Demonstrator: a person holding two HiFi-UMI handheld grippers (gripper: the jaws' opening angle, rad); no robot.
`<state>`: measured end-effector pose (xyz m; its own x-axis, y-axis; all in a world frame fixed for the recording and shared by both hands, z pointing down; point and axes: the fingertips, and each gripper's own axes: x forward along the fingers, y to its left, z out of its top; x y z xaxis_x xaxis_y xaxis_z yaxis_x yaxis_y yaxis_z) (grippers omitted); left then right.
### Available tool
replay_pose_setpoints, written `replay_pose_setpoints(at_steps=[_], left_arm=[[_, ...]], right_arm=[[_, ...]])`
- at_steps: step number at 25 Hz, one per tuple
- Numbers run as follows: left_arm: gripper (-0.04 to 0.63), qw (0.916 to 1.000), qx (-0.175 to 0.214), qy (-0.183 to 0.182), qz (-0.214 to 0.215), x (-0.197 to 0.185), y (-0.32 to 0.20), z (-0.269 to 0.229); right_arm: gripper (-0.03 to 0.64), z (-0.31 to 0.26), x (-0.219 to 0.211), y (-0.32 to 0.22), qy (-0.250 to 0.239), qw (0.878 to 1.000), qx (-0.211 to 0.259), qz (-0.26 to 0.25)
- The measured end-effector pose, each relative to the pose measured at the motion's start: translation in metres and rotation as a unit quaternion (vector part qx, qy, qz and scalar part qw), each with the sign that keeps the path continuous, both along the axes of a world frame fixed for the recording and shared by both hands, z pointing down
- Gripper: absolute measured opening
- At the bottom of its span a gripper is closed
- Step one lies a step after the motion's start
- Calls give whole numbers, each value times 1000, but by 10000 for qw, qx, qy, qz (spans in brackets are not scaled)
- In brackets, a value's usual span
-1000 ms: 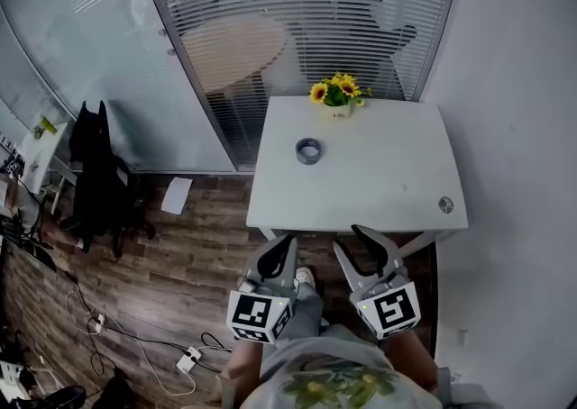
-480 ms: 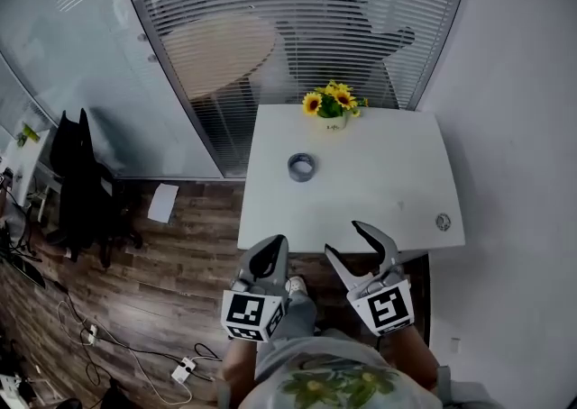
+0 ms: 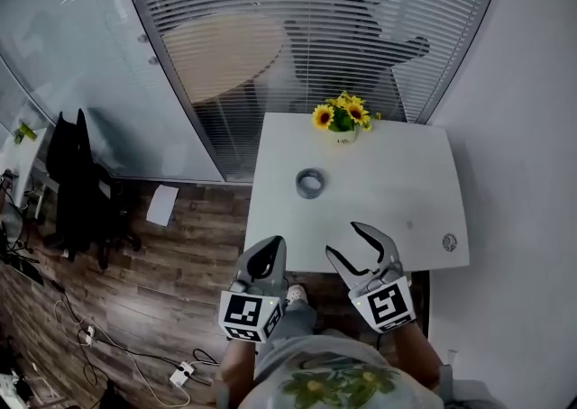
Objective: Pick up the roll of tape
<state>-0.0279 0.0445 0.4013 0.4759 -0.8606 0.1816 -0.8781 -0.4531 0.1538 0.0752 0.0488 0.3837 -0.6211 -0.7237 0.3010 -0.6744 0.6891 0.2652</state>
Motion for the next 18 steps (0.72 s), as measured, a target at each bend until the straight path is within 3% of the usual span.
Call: replay_pose_setpoints(at_steps=[8,18], left_arm=[[3,9999,-75,83,50,-15,-41,11],[3,9998,-168,51,103,-29,-59,19]], right_arm=[[229,26,-18,-46,297,9994,-154,-119],[221,59,-46,-64,478,9968,-501,-411]])
